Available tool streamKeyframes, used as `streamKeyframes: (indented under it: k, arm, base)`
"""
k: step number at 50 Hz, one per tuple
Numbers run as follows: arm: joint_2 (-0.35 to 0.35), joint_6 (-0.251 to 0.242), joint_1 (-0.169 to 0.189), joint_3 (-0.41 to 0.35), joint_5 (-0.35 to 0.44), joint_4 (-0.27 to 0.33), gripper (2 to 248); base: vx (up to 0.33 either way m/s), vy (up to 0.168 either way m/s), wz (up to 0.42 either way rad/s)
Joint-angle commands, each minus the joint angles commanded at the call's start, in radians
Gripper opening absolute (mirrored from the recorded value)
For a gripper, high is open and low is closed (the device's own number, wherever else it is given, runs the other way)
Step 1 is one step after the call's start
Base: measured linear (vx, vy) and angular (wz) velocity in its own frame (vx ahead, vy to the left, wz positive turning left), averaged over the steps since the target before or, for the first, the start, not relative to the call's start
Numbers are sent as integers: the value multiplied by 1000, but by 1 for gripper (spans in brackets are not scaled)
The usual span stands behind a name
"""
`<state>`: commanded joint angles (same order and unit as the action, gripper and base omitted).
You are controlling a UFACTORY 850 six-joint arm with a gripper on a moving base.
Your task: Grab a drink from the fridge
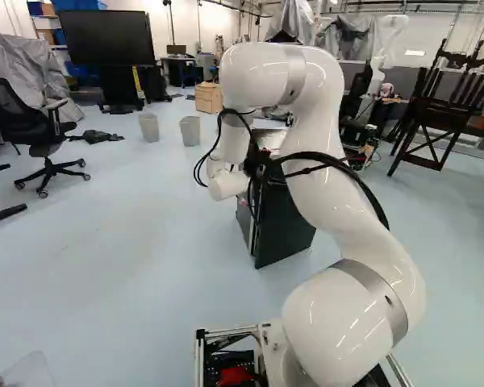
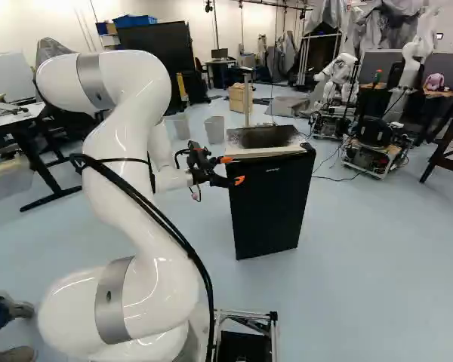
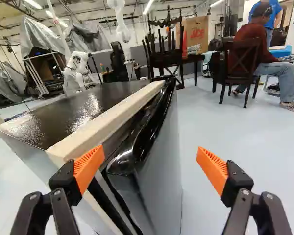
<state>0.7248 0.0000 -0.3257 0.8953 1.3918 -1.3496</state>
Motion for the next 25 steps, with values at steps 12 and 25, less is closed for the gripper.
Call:
streamKeyframes:
  k: [12,25]
  arm:
    - [-18,0,0,-35,0,-29,247]
    - [-39,0,-1,-76,0,-59,247]
  base:
    - [0,0,0]
    - [0,0,0]
